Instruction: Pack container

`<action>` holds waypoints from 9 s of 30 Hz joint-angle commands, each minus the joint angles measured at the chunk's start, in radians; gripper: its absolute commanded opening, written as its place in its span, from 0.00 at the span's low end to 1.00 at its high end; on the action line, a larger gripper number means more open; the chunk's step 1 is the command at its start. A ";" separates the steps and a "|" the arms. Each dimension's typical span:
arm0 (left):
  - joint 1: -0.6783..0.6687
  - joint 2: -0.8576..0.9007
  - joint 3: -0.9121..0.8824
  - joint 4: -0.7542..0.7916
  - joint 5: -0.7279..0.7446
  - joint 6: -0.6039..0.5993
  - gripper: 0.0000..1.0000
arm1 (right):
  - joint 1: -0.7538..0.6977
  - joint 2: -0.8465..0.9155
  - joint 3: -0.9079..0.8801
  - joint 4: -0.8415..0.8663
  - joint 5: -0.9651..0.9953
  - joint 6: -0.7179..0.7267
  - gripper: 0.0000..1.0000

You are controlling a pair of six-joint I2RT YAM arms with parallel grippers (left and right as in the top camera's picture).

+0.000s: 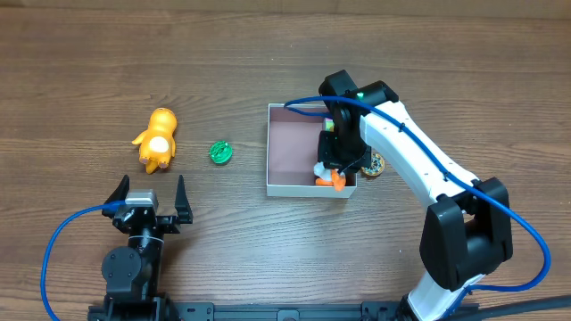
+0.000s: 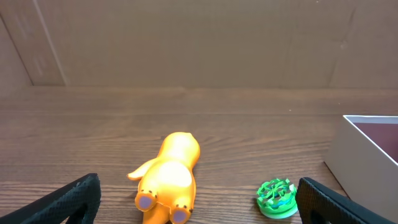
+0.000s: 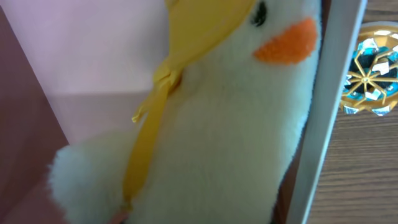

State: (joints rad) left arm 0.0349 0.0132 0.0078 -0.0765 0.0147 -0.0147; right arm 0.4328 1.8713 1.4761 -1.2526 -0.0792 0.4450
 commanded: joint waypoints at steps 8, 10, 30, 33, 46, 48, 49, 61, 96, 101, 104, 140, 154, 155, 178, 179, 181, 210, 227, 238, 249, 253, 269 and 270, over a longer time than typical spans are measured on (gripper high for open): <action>0.006 -0.007 -0.003 -0.001 -0.006 0.023 1.00 | 0.005 -0.008 -0.003 0.007 -0.005 0.054 0.29; 0.006 -0.007 -0.003 -0.001 -0.006 0.023 1.00 | 0.005 -0.008 -0.003 0.007 -0.005 0.054 0.30; 0.006 -0.007 -0.003 -0.001 -0.006 0.023 1.00 | 0.005 -0.008 -0.003 0.005 0.012 0.053 0.50; 0.006 -0.007 -0.003 -0.001 -0.006 0.023 1.00 | 0.005 -0.008 -0.003 0.014 0.030 0.053 0.48; 0.006 -0.007 -0.003 -0.001 -0.006 0.023 1.00 | 0.005 -0.008 -0.003 0.019 0.045 0.053 0.22; 0.006 -0.007 -0.003 -0.001 -0.006 0.023 1.00 | 0.005 -0.008 -0.003 0.006 0.054 0.053 0.22; 0.006 -0.007 -0.003 -0.001 -0.006 0.023 1.00 | 0.005 -0.008 -0.003 0.002 0.060 0.053 0.22; 0.006 -0.007 -0.003 -0.001 -0.006 0.023 1.00 | 0.005 -0.008 -0.003 0.000 0.067 0.053 0.39; 0.006 -0.007 -0.003 -0.001 -0.006 0.023 1.00 | 0.004 -0.008 0.064 -0.060 0.105 0.052 0.66; 0.006 -0.007 -0.003 -0.001 -0.006 0.023 1.00 | 0.004 -0.008 0.064 -0.058 0.105 0.052 0.70; 0.006 -0.007 -0.003 -0.001 -0.006 0.023 1.00 | 0.004 -0.008 0.064 -0.056 0.105 0.052 0.72; 0.006 -0.007 -0.003 -0.001 -0.006 0.023 1.00 | 0.004 -0.008 0.230 -0.103 0.115 -0.027 0.10; 0.006 -0.007 -0.003 -0.001 -0.006 0.023 1.00 | 0.004 -0.008 0.095 -0.059 0.000 -0.034 0.04; 0.006 -0.007 -0.003 -0.001 -0.006 0.023 1.00 | 0.004 -0.008 0.095 -0.060 -0.010 -0.045 0.04; 0.006 -0.007 -0.003 -0.001 -0.006 0.023 1.00 | 0.004 -0.008 0.085 0.000 -0.072 -0.087 0.04; 0.006 -0.007 -0.003 -0.001 -0.006 0.023 1.00 | 0.004 -0.008 0.075 0.010 -0.072 -0.086 0.04; 0.006 -0.007 -0.003 -0.001 -0.006 0.023 1.00 | 0.004 -0.008 0.040 0.045 -0.068 -0.086 0.04; 0.006 -0.007 -0.003 -0.001 -0.006 0.023 1.00 | 0.004 -0.008 -0.081 0.094 0.028 -0.102 0.04; 0.006 -0.007 -0.003 -0.001 -0.006 0.023 1.00 | 0.004 -0.008 -0.081 0.085 0.086 -0.102 0.04; 0.006 -0.007 -0.003 -0.001 -0.006 0.023 1.00 | 0.004 -0.008 -0.072 0.089 0.077 -0.101 0.05; 0.006 -0.007 -0.003 -0.001 -0.006 0.023 1.00 | 0.004 -0.008 0.114 0.071 0.078 -0.101 0.10; 0.006 -0.007 -0.003 -0.001 -0.006 0.023 1.00 | 0.003 -0.008 0.200 0.036 0.079 -0.102 0.14; 0.006 -0.007 -0.003 -0.001 -0.006 0.023 1.00 | -0.235 -0.008 0.343 -0.198 0.305 -0.106 0.38; 0.006 -0.007 -0.003 -0.001 -0.006 0.023 1.00 | -0.253 -0.008 0.343 -0.201 0.294 -0.109 0.37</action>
State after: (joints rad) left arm 0.0349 0.0132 0.0078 -0.0765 0.0147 -0.0147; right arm 0.2180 1.8732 1.7992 -1.4471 0.1955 0.3363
